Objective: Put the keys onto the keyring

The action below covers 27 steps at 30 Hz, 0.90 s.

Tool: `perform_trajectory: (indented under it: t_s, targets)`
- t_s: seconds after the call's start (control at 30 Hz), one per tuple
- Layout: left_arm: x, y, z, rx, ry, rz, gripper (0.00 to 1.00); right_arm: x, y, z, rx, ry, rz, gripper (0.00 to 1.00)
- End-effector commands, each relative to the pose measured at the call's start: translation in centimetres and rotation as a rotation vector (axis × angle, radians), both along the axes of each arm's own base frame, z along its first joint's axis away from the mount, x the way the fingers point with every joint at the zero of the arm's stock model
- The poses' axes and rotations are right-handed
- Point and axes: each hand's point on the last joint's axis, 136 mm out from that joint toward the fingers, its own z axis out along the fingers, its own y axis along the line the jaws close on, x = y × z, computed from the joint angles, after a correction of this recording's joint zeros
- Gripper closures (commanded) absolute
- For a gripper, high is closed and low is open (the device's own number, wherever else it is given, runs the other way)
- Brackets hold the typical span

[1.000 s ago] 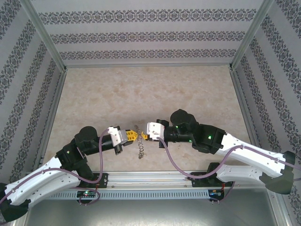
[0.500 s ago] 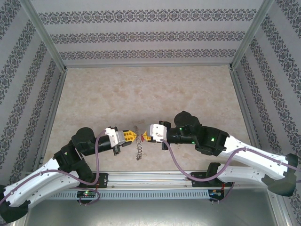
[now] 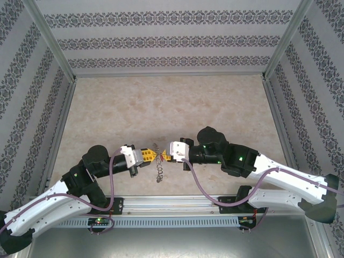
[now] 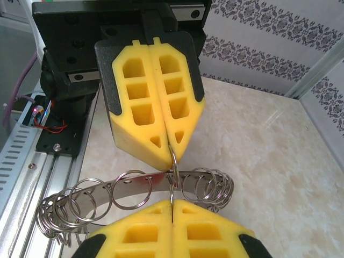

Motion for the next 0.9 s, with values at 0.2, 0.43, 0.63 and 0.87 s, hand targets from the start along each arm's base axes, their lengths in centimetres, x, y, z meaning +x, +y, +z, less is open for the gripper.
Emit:
perform_trajectory:
  t_s: [0.2,0.43,0.63,0.87]
  targets:
    - [-0.66,-0.29,1.24,-0.041,-0.046,-0.033,1.0,0.04,0.36,1.5,0.048,-0.017,0.004,1.0]
    - [-0.62,-0.3,1.18,-0.04,-0.045,-0.031,1.0,0.01,0.23,1.72,0.057,-0.019,0.001,1.0]
    - [-0.61,-0.25,1.15,-0.041,-0.046,-0.029,1.0,0.13,0.26,1.58,0.054,-0.017,-0.005,1.0]
    - [-0.59,-0.21,1.17,-0.041,-0.046,-0.026,1.0,0.38,-0.05,1.48,0.049,-0.019,-0.025,1.0]
